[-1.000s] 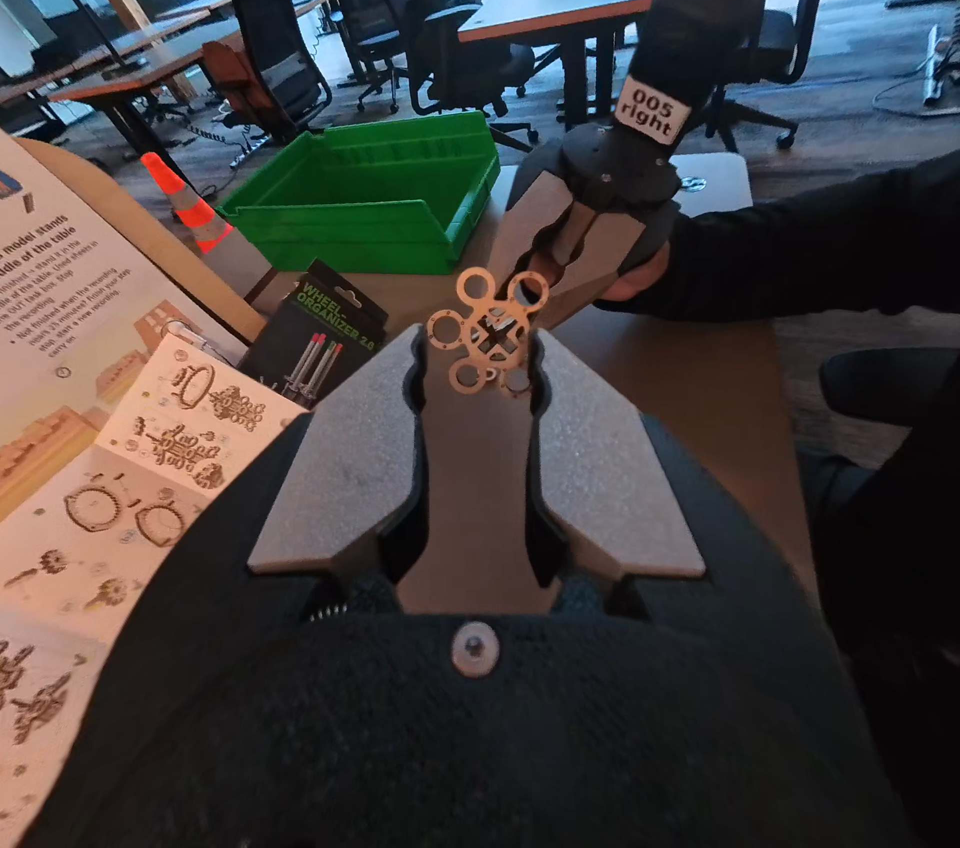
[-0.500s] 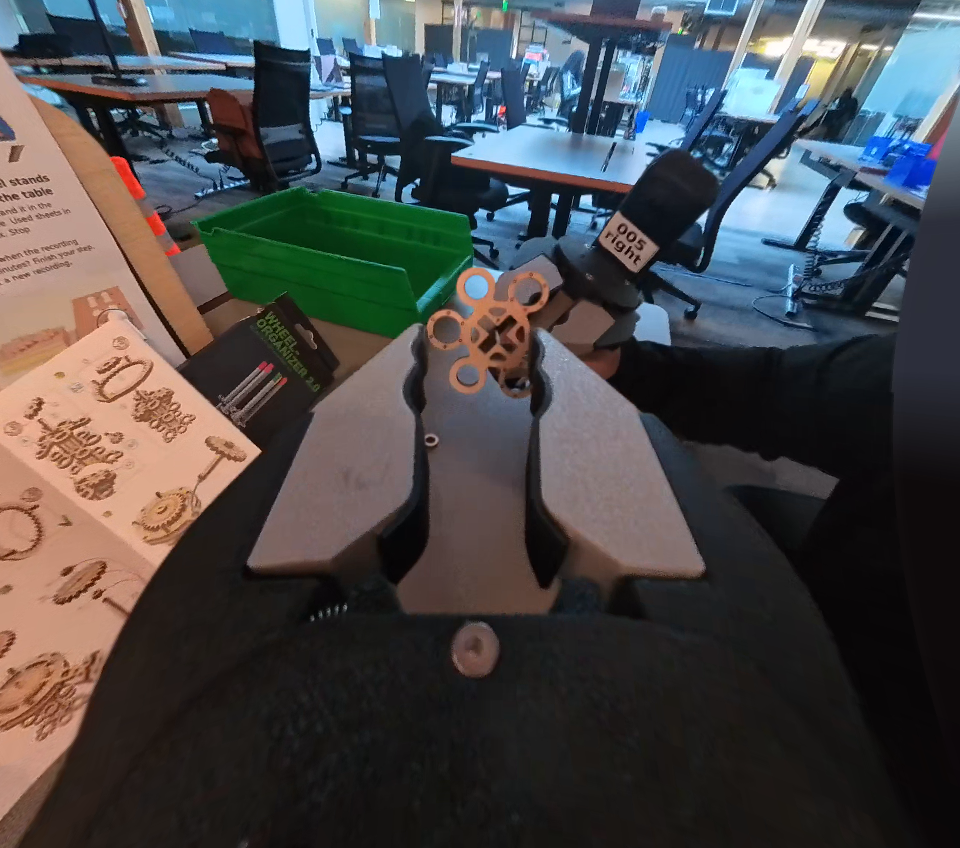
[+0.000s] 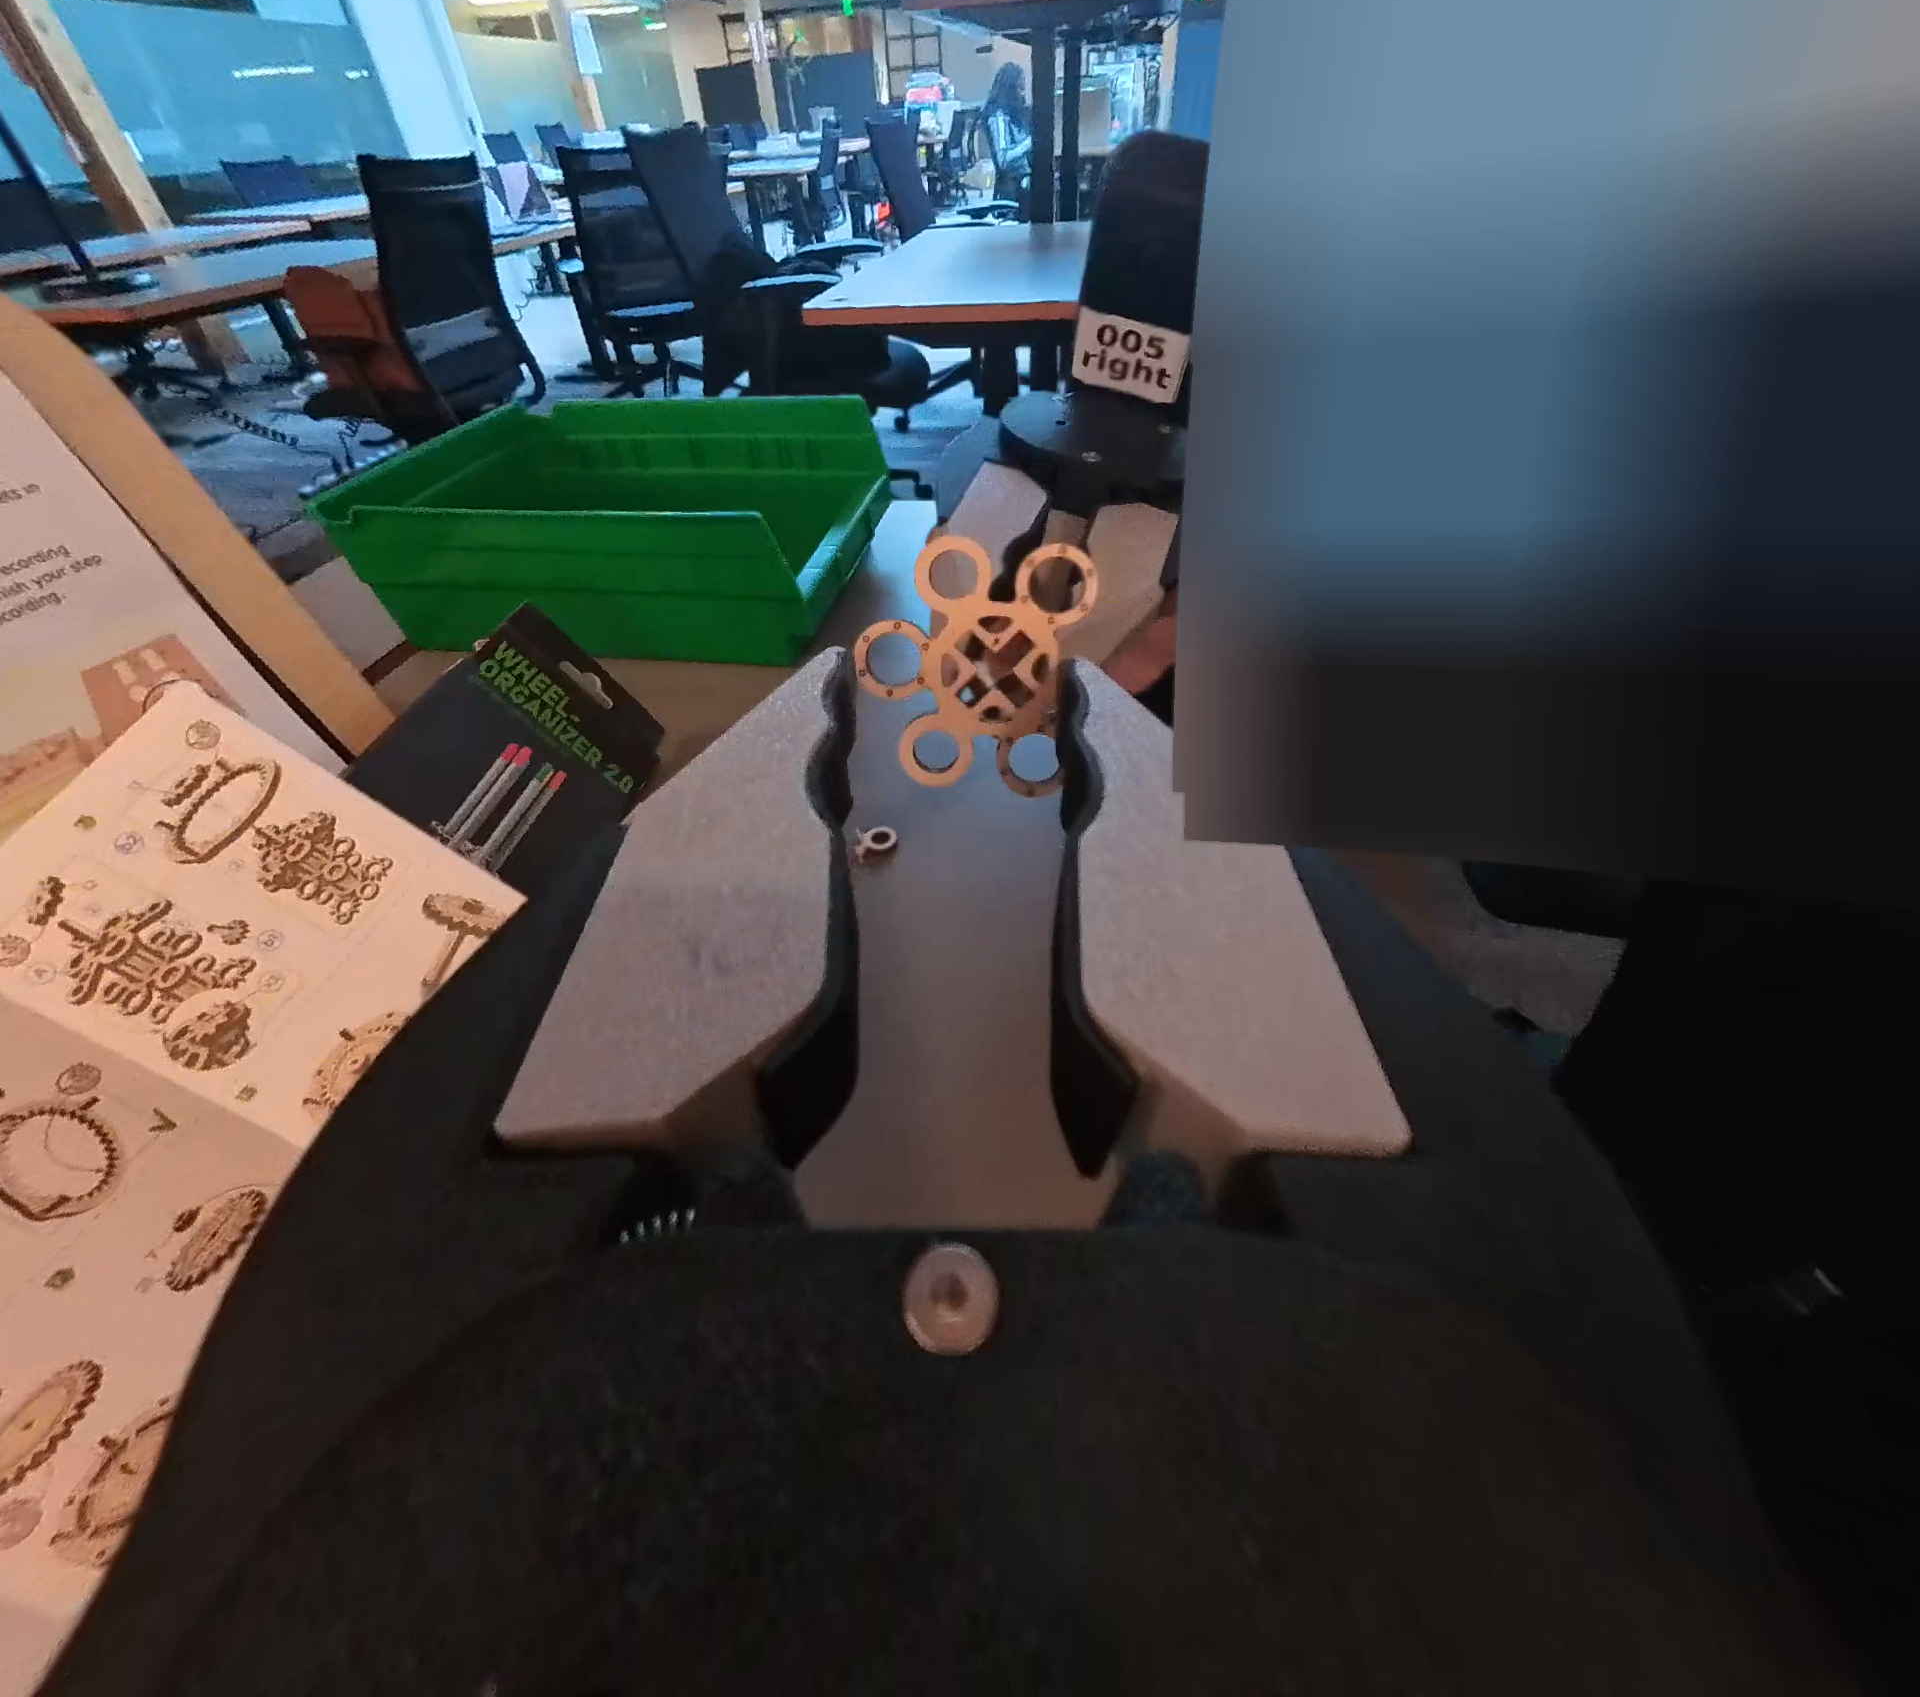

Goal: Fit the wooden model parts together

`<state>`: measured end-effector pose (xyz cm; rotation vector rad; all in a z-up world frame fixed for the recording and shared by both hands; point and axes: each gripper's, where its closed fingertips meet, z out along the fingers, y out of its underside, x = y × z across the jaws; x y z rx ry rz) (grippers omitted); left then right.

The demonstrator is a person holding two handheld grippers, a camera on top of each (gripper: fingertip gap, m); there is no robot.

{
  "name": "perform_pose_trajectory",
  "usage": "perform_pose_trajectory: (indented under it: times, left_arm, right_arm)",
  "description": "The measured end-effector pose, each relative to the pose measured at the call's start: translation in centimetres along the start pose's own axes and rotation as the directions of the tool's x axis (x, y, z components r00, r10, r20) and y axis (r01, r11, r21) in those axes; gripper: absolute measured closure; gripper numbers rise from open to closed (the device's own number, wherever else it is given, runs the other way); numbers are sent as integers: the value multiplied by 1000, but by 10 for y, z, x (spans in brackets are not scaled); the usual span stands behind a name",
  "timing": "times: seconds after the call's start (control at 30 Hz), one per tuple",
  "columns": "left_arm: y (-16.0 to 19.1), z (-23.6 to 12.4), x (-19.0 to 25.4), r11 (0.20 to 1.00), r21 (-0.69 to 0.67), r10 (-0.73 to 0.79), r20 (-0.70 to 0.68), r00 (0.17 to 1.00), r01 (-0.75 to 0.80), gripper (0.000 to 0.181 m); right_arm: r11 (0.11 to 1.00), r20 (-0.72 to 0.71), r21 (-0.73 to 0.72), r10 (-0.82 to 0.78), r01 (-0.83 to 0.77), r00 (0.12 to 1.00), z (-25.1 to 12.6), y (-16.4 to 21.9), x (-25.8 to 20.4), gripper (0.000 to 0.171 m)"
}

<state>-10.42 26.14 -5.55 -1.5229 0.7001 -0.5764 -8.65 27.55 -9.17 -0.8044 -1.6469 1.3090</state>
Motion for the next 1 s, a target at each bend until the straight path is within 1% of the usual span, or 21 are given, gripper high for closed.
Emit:
perform_pose_trajectory:
  times: [0.1,0.2,0.3,0.43,0.6,0.8,1.0]
  left_arm:
    - [8,-2,-4,1000,15,-20,-34,999,21,145]
    - [11,-3,-3,1000,16,7,-50,999,-6,145]
    - [12,-4,-4,1000,16,15,-40,999,-15,145]
    - [12,-5,0,999,34,3,-70,998,-1,145]
    - [16,-4,3,999,0,47,-52,998,-47,145]
    - [12,-3,10,995,-43,85,-29,996,-86,145]
    - [2,-3,19,998,-36,56,-11,998,-57,145]
  right_arm:
    - [999,4,-33,11,-11,1000,3,5,-1,158]
    - [999,-6,-42,8,-8,1000,5,6,-1,158]
    - [999,-8,-41,-18,17,1000,5,6,-2,158]
    - [997,-28,-38,-75,74,997,6,4,-2,158]
    - [990,-26,-20,-142,142,989,4,0,-6,158]
    - [993,3,8,-122,122,993,4,-2,-10,158]
    - [992,42,57,-114,111,993,2,-8,-15,158]
